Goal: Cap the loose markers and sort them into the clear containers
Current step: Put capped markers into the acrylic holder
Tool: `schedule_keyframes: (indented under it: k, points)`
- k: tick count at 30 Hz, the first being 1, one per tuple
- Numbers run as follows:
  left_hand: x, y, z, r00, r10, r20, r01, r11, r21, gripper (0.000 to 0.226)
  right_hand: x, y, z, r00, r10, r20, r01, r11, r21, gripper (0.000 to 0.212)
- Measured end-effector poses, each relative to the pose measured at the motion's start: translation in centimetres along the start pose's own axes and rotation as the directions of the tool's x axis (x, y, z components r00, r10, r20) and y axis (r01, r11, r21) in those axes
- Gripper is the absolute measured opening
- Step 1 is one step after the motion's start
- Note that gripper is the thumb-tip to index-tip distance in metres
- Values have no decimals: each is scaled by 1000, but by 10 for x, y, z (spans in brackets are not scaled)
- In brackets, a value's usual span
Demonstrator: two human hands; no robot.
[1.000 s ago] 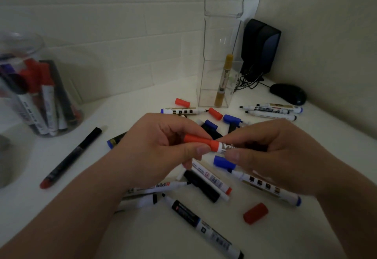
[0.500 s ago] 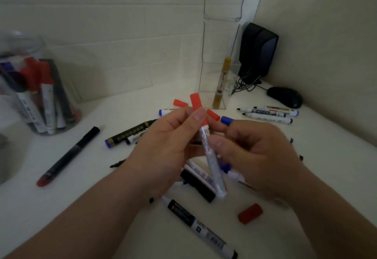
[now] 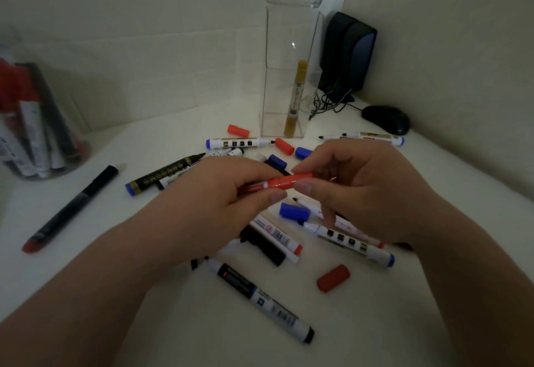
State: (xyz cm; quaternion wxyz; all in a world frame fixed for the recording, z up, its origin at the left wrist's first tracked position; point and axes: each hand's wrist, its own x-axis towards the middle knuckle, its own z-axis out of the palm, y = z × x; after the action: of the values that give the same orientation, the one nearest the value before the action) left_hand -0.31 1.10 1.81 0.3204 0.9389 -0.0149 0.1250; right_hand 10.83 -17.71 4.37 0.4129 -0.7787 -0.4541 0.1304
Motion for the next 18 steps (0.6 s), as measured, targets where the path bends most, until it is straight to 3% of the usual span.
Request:
schedule_keyframes:
  k: [5,10,14,18]
  points:
    - [-2,2,-4,997,77,25,-78,997,25,33,-3,-3,2,999,-41,14,40,998,51,18]
    - [-6,4,-16,993,117,33,-115,992,-47,30,-6,-4,2,988,-141,-58,143,989,40,20]
    - [-6,8,-19,997,34,69,-32,999,-18,44,-3,-3,7,985,-163,-60,166,985,41,17]
    - [-6,-1,-23,1000,-30,2,30,998,63,22,3,0,20,990,-131,-57,133,990,42,14]
